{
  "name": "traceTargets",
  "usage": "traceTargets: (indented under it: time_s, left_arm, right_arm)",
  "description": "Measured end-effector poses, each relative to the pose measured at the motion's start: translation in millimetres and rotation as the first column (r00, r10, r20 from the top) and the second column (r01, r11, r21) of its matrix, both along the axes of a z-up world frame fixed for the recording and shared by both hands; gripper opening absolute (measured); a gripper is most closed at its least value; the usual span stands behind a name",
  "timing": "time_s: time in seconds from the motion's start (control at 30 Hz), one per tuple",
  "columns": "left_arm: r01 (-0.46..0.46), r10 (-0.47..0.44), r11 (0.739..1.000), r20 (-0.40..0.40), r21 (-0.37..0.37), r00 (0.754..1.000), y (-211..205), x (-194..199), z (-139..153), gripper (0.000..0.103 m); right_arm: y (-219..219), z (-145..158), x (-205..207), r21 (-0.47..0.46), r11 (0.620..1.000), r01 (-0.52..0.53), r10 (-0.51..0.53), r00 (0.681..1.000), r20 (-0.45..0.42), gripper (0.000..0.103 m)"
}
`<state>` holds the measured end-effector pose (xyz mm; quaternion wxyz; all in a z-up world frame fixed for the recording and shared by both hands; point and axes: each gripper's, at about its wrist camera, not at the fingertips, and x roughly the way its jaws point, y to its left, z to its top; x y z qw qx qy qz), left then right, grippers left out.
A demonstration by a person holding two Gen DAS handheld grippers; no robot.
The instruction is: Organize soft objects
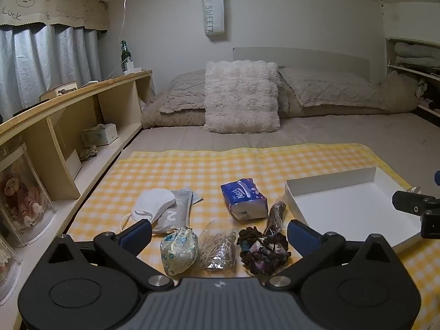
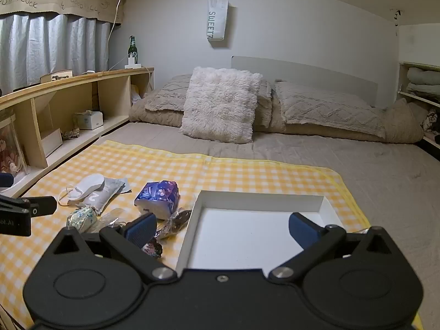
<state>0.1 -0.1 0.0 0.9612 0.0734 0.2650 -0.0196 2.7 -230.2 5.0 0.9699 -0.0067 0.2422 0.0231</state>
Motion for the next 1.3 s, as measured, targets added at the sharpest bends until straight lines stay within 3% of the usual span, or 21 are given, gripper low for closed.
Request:
traceTargets:
  time_s: [1.3]
  left_arm:
    - [0.0,0.0,1.0,0.002,0.0,1.0,0.1,0.0,0.1,0.103]
  right_arm:
    - [1.9,-3.6,0.6,-0.015,1.0,-0.004,0.004,1.0,-0.006,0.103]
